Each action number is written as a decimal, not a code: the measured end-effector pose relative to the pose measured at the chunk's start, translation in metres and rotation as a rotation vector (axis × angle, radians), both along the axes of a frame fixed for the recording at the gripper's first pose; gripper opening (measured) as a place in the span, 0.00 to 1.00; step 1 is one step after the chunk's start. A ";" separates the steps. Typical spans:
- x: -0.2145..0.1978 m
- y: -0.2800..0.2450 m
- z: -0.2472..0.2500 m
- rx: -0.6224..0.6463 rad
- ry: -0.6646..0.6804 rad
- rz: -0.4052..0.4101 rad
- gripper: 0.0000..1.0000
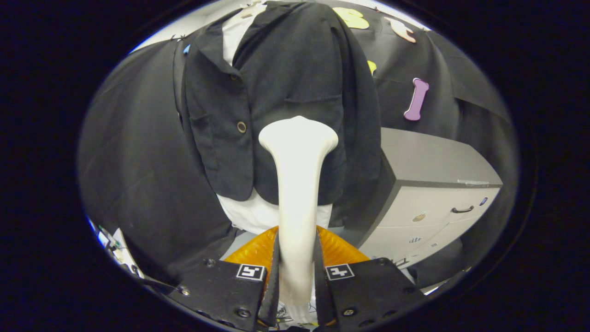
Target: Iron the clothes twice with a garment steamer, once on the left side and once on the right side.
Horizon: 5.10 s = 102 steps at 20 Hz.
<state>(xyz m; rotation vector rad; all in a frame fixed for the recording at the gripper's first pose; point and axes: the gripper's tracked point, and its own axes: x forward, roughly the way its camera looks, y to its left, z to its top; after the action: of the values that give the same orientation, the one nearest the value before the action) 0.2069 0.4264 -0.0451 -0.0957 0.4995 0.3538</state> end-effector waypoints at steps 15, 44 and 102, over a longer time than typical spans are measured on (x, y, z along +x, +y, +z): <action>-0.048 0.088 0.182 0.125 -0.281 0.136 0.35; -0.001 0.269 0.209 0.101 -0.320 0.337 0.35; 0.006 0.196 -0.019 -0.086 0.159 0.227 0.35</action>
<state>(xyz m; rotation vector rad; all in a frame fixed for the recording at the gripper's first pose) 0.2134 0.6220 -0.0637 -0.2098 0.6640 0.5649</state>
